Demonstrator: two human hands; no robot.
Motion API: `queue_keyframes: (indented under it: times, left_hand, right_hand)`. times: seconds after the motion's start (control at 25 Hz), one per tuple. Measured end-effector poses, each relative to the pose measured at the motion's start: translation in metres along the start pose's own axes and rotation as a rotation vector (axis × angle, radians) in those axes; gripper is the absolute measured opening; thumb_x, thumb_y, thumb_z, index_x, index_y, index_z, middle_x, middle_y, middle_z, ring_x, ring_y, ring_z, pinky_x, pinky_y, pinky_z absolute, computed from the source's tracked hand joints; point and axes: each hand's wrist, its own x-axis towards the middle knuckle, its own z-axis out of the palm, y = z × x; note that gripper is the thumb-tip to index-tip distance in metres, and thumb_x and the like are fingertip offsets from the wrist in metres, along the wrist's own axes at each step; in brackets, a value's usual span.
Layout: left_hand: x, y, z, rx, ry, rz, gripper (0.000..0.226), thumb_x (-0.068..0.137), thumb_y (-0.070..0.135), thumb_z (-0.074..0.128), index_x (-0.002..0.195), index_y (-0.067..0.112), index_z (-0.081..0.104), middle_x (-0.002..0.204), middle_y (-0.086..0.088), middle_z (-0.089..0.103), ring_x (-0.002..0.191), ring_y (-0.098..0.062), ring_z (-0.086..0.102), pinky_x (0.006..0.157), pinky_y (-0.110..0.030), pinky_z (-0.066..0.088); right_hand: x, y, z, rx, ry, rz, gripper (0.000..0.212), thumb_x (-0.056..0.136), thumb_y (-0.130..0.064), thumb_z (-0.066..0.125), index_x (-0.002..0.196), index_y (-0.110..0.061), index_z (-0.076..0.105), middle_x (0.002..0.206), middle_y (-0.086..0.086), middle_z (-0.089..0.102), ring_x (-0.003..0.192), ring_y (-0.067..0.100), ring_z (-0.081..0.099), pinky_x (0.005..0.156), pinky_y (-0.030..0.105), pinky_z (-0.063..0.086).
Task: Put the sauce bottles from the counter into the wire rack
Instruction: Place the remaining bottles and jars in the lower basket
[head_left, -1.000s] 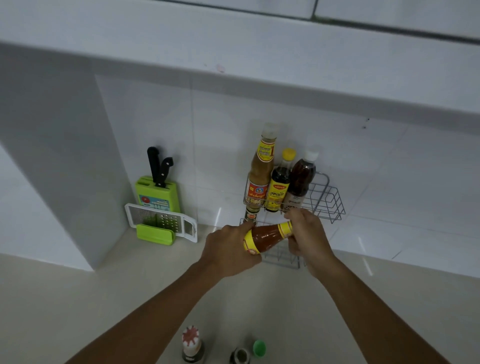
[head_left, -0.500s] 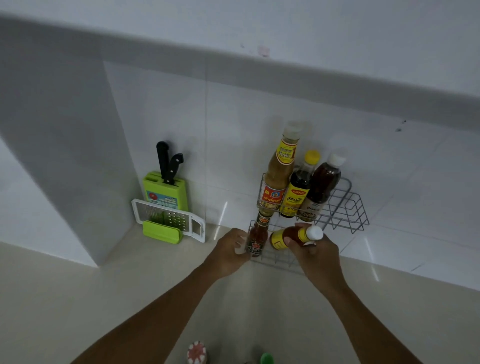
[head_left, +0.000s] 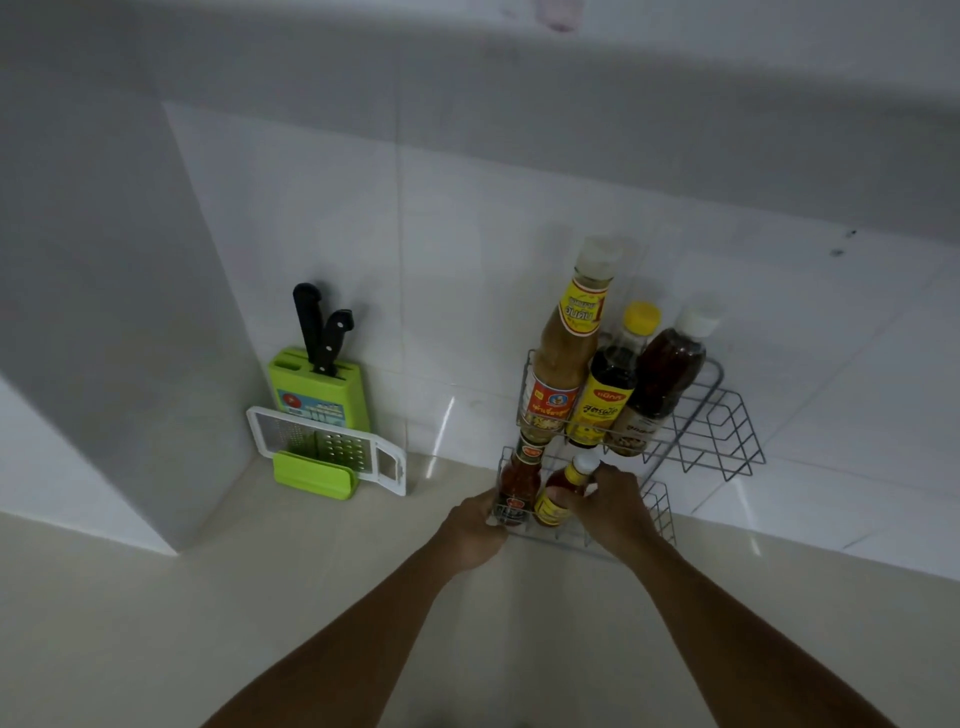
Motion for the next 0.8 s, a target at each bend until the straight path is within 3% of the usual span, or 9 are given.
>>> queue_keyframes:
  times: [0.08,0.2,0.36,0.52,0.64,0.72,0.8]
  left_hand:
    - [0.001,-0.002,-0.002,0.001,-0.001,0.012,0.07,0.079,0.013,0.053,0.146,0.033,0.045,0.146,0.001,0.055,0.133,-0.017,0.052,0.101,-0.027,0.047]
    - [0.0,-0.002,-0.003,0.007,0.01,0.019,0.067,0.083,0.006,0.052,0.144,0.034,0.048,0.143,0.003,0.057,0.13,-0.013,0.054,0.091,-0.02,0.045]
    - [0.002,-0.004,-0.002,0.009,0.008,0.008,0.066,0.086,0.004,0.052,0.146,0.032,0.046,0.144,0.001,0.056,0.133,-0.016,0.052,0.096,-0.02,0.043]
    - [-0.005,-0.004,-0.006,0.02,-0.013,-0.017,0.065,0.088,0.007,0.053,0.148,0.028,0.043,0.149,0.0,0.051,0.137,-0.018,0.048,0.101,-0.019,0.039]
    - [-0.022,0.003,-0.02,0.033,-0.009,-0.034,0.057,0.091,0.009,0.054,0.146,0.023,0.046,0.143,-0.002,0.056,0.119,-0.011,0.057,0.09,-0.017,0.045]
    - [-0.039,0.012,-0.032,0.086,-0.04,-0.017,0.055,0.091,0.011,0.055,0.144,0.024,0.048,0.135,-0.002,0.061,0.108,-0.01,0.059,0.081,-0.017,0.047]
    - [-0.058,0.03,-0.042,0.185,-0.087,0.036,0.053,0.092,0.013,0.055,0.144,0.024,0.049,0.133,-0.002,0.063,0.107,-0.01,0.059,0.083,-0.019,0.046]
  right_hand:
    - [0.01,0.004,0.004,-0.046,-0.041,0.029,0.02,0.082,-0.026,0.084,0.093,-0.021,0.068,0.076,-0.018,0.059,0.069,-0.005,0.053,0.057,0.016,0.037]
    - [0.019,0.007,0.011,-0.109,-0.076,0.06,0.034,0.082,-0.031,0.083,0.105,-0.01,0.072,0.085,-0.002,0.065,0.076,0.011,0.06,0.059,0.021,0.04]
    - [0.021,0.013,0.014,-0.162,-0.064,0.059,0.038,0.079,-0.039,0.084,0.106,-0.014,0.074,0.089,0.001,0.071,0.086,0.02,0.068,0.068,0.027,0.046]
    - [0.017,0.021,0.016,-0.122,-0.087,0.096,0.047,0.075,-0.046,0.084,0.111,-0.018,0.072,0.1,-0.003,0.072,0.091,0.016,0.065,0.075,0.03,0.049]
    - [0.013,0.03,0.017,-0.109,-0.119,0.126,0.055,0.075,-0.045,0.085,0.119,-0.016,0.068,0.112,0.002,0.073,0.095,0.016,0.062,0.07,0.026,0.044]
    - [0.005,0.03,0.015,-0.108,-0.121,0.156,0.071,0.074,-0.043,0.086,0.134,-0.015,0.06,0.125,0.006,0.07,0.109,0.021,0.063,0.083,0.029,0.048]
    - [-0.01,0.026,0.012,-0.054,-0.053,0.171,0.083,0.076,-0.036,0.086,0.146,-0.012,0.049,0.139,0.014,0.062,0.127,0.028,0.058,0.098,0.033,0.046]
